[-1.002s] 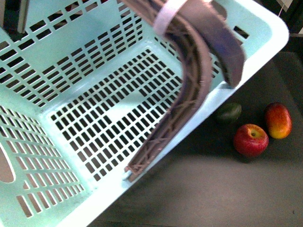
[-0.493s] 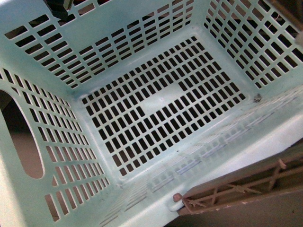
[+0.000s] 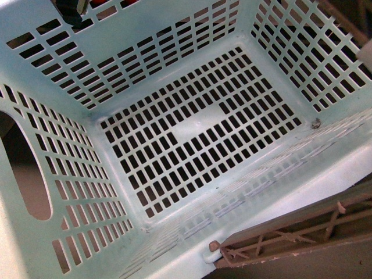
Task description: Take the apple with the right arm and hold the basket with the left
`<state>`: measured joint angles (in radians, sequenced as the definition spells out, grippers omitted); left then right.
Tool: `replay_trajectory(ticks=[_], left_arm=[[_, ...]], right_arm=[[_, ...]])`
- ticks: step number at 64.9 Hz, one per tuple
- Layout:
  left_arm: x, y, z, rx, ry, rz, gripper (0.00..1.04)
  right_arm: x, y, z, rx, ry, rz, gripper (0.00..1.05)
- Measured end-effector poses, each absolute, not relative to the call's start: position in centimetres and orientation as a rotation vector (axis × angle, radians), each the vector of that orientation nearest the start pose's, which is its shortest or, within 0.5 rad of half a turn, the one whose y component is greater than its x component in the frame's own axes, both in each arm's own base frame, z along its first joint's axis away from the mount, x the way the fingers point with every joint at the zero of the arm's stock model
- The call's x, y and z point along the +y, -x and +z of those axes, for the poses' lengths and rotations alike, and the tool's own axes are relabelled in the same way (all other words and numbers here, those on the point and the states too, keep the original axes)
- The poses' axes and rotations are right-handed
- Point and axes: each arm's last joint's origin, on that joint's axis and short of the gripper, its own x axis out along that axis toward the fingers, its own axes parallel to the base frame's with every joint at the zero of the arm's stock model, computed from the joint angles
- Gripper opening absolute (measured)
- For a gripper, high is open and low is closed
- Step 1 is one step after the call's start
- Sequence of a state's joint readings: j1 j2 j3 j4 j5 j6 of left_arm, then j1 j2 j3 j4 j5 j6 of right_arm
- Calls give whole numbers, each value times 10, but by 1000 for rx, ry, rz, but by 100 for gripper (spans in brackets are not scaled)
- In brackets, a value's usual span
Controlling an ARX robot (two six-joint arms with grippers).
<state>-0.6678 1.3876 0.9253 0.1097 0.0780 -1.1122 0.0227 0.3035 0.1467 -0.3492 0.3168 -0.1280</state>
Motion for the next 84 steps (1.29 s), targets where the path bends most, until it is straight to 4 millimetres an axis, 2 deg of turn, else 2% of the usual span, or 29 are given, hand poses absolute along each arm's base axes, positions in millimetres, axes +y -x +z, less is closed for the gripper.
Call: replay_trajectory(ticks=[10, 14, 20, 29, 38, 45, 55, 66, 84], left_arm=[[-193, -241, 274, 705, 941, -458, 14], [-193, -241, 274, 706, 942, -457, 14], [-193, -241, 274, 705, 941, -457, 14], [-193, -241, 274, 708, 942, -462, 14], [-193, -241, 274, 708, 942, -462, 14], [-193, -241, 274, 707, 942, -460, 14], [-193, -241, 274, 705, 942, -457, 14], [-193, -241, 274, 707, 942, -460, 14], [-193, -241, 274, 707, 942, -460, 14]], right_arm=[[-11, -111, 157, 525, 191, -244, 96], [-11, -118, 150, 577, 121, -175, 96], [-9, -130, 139, 632, 111, -120, 96], [-8, -153, 129, 661, 90, -67, 96], [-8, -184, 118, 697, 90, -31, 96], [-9, -211, 103, 742, 129, -1, 96], [-14, -237, 77, 825, 163, 22, 96], [-20, -255, 51, 870, 152, 34, 96], [-22, -277, 20, 919, 137, 46, 96]])
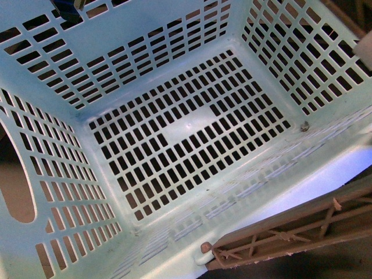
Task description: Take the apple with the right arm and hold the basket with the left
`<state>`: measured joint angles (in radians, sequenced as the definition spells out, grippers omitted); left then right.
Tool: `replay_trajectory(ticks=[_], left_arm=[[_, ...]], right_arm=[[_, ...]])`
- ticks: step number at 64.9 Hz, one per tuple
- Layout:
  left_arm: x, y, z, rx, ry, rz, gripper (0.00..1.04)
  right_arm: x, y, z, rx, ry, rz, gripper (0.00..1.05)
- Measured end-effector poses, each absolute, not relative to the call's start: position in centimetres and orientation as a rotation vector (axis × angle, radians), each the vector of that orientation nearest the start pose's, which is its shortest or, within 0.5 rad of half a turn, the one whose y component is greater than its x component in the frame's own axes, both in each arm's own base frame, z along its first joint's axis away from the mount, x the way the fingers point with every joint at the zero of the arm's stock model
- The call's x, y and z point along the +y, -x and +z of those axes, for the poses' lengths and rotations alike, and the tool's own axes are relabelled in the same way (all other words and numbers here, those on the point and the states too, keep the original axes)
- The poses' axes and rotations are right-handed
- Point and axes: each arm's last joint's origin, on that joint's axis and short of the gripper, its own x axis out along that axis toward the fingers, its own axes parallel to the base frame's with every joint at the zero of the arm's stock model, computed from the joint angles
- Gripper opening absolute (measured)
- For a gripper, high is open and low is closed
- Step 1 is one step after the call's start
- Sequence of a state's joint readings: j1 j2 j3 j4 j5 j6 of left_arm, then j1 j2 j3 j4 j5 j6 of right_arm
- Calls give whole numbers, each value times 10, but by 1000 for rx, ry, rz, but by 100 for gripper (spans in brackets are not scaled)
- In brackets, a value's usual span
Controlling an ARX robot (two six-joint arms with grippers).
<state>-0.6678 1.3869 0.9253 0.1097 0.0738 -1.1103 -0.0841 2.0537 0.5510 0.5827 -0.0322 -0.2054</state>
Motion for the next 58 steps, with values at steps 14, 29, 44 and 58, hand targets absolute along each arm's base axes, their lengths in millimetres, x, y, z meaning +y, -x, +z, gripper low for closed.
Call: replay_trajectory(ticks=[14, 29, 44, 58], left_arm=[[-193, -241, 274, 707, 942, -461, 14], [-193, -241, 274, 707, 942, -460, 14], [-193, -241, 274, 707, 942, -459, 14], [-193, -241, 274, 707, 942, -460, 14]], right_arm=[[-14, -300, -1, 960, 160, 65, 96], [-7, -319, -9, 978, 142, 86, 96], [-3, -335, -16, 978, 123, 88, 96], [0, -346, -27, 990, 111, 95, 96]])
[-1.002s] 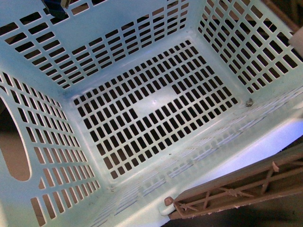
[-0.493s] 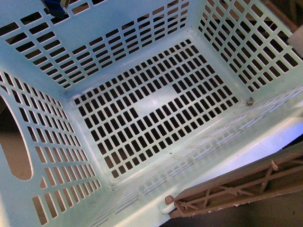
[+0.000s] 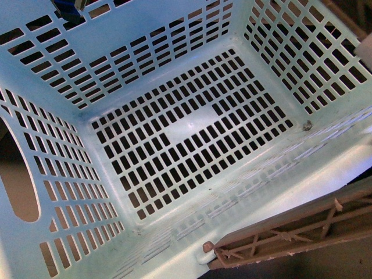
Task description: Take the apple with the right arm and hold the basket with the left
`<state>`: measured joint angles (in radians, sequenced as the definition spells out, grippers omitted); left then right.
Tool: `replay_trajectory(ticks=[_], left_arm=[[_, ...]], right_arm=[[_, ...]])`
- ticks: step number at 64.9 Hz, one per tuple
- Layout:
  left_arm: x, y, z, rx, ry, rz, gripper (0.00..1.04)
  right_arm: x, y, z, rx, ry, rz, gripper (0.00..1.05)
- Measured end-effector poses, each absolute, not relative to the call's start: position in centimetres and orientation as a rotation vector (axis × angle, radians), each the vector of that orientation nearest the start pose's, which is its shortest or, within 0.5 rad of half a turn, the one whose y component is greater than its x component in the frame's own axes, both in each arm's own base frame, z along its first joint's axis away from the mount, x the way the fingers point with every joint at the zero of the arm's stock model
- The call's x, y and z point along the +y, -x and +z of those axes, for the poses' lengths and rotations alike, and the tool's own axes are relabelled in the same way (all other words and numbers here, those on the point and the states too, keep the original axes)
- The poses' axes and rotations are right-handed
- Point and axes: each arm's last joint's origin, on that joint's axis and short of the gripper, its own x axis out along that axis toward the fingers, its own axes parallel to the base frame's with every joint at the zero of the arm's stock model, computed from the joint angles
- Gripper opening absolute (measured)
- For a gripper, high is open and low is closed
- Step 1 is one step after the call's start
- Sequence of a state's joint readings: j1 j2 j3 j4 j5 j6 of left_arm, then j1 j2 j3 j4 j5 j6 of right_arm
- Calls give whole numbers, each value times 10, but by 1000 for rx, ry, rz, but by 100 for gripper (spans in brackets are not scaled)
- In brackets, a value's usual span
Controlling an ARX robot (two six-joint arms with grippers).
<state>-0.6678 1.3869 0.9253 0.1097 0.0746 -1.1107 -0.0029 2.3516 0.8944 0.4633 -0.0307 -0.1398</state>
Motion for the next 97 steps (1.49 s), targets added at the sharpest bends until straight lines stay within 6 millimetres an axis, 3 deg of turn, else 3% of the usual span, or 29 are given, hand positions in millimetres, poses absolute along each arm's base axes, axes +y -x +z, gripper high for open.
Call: replay_trajectory(ticks=[49, 54, 58, 71, 81, 88, 97], left_arm=[[-193, -241, 274, 707, 942, -460, 14], [-193, -241, 274, 707, 942, -460, 14], [-193, -241, 274, 707, 942, -460, 14], [-193, -241, 274, 707, 942, -460, 14], [-193, -241, 274, 707, 942, -460, 14], [-193, -241, 274, 707, 942, -460, 14], [-193, -241, 274, 707, 942, -459, 14]], right_arm=[[7, -369, -50, 1000, 74, 87, 96], [7, -369, -51, 1005, 66, 78, 84], [7, -369, -51, 1005, 56, 74, 80], [1, -365, -47, 989, -41, 56, 79], [-9, -360, -29, 939, -83, 37, 79], [-23, -356, -5, 874, -97, 15, 79], [-54, -342, 46, 757, -93, -39, 79]])
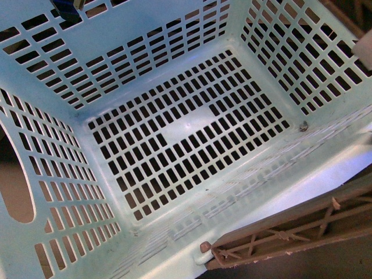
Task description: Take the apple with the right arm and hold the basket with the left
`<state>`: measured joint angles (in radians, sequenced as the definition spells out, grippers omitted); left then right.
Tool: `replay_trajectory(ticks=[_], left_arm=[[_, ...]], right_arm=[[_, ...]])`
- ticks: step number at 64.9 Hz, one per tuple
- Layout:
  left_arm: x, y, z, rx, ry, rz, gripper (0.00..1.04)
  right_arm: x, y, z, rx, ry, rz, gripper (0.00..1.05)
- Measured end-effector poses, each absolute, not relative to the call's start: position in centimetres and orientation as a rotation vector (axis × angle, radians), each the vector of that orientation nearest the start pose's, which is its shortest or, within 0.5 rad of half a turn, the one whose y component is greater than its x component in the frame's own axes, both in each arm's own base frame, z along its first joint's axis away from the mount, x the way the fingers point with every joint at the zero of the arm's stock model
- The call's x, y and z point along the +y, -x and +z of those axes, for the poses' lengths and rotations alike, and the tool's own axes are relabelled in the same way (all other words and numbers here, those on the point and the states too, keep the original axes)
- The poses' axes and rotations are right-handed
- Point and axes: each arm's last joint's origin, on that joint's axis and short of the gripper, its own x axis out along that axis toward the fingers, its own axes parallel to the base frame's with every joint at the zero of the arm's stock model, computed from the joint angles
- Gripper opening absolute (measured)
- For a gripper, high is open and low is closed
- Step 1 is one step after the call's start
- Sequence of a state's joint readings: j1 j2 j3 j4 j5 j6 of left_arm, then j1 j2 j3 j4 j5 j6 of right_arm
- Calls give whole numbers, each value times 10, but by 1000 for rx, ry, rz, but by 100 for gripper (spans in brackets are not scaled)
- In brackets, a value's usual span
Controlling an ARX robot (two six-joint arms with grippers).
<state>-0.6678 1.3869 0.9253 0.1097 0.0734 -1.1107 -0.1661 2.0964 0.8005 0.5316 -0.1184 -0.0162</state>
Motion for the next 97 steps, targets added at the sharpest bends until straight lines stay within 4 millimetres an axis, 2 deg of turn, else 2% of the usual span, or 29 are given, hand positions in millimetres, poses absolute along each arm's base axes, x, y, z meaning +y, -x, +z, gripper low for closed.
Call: replay_trajectory(ticks=[4, 13, 20, 34, 43, 47, 54, 66, 77, 85, 97], left_arm=[[-193, -241, 274, 707, 942, -460, 14], [-193, -241, 274, 707, 942, -460, 14], [-193, -241, 274, 707, 942, -460, 14], [-193, -241, 274, 706, 942, -459, 14], [-193, -241, 274, 706, 942, -458, 14], [-193, -241, 274, 707, 942, -459, 14], [-193, -241, 274, 707, 942, -460, 14], [-193, -241, 274, 705, 942, -457, 14], [-193, -241, 274, 706, 942, -459, 14], [-193, -241, 274, 706, 942, -460, 14], [-193, -241, 274, 707, 942, -460, 14]], right_arm=[[-70, -330, 72, 699, -110, -61, 79], [-85, -314, 110, 604, -122, -81, 79], [-87, -297, 156, 485, -121, -54, 79], [-83, -283, 204, 348, -145, -10, 79], [-72, -277, 236, 260, -172, 24, 79], [-54, -272, 252, 213, -176, 81, 79], [-26, -267, 269, 169, -173, 175, 79], [17, -260, 284, 129, -163, 311, 79], [41, -256, 284, 140, -159, 393, 79], [52, -253, 276, 170, -142, 430, 79], [63, -254, 250, 261, -105, 450, 79]])
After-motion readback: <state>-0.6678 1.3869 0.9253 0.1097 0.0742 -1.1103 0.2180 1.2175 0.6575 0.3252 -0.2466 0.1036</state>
